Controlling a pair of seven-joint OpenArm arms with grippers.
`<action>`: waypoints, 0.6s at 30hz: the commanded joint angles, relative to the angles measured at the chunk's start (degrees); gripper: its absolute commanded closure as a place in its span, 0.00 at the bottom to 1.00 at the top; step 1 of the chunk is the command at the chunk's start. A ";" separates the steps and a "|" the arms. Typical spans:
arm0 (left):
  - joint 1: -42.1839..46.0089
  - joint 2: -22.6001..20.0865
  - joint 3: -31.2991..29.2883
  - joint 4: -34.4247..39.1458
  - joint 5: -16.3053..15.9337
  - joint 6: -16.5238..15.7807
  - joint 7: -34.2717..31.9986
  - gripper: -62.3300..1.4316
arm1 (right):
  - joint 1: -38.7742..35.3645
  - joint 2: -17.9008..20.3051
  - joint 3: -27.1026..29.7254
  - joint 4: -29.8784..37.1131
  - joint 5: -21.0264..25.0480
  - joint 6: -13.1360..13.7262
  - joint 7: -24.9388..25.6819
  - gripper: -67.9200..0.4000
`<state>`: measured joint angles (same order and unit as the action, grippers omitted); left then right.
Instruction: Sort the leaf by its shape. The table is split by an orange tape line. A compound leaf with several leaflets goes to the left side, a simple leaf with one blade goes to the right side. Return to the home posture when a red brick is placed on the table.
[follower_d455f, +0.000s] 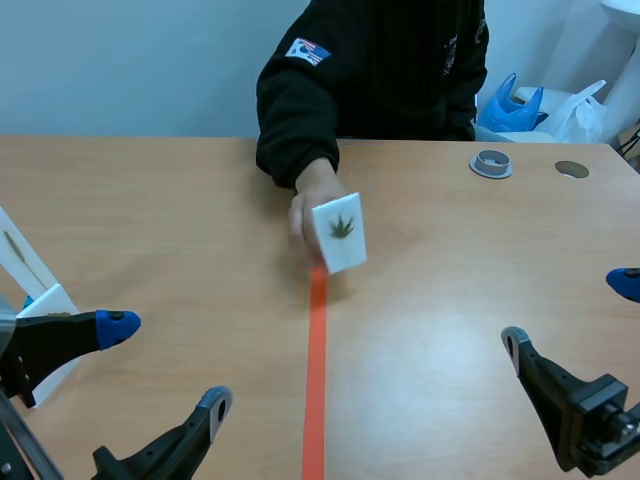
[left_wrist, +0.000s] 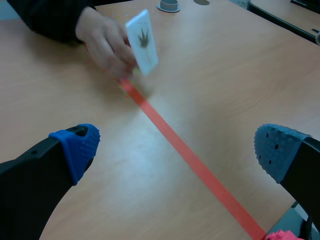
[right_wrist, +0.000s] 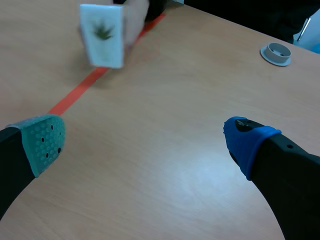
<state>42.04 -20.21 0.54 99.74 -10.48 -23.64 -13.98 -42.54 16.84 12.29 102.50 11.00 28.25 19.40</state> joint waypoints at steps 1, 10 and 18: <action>0.00 -0.59 -0.55 0.39 -0.61 -0.09 -1.20 0.00 | 0.79 0.61 0.92 0.04 1.01 -0.17 1.14 0.00; 0.00 -1.90 -0.55 0.39 -0.61 -0.09 -1.40 0.00 | 0.79 0.61 0.92 0.04 1.03 -0.17 1.31 0.00; -0.04 -1.90 -0.55 0.37 -0.61 -0.09 -1.51 0.00 | 0.79 0.61 0.92 0.04 1.03 -0.17 1.31 0.00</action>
<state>42.04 -22.24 0.34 99.74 -10.50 -23.66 -14.57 -42.54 16.84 12.29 102.50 11.16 28.27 19.44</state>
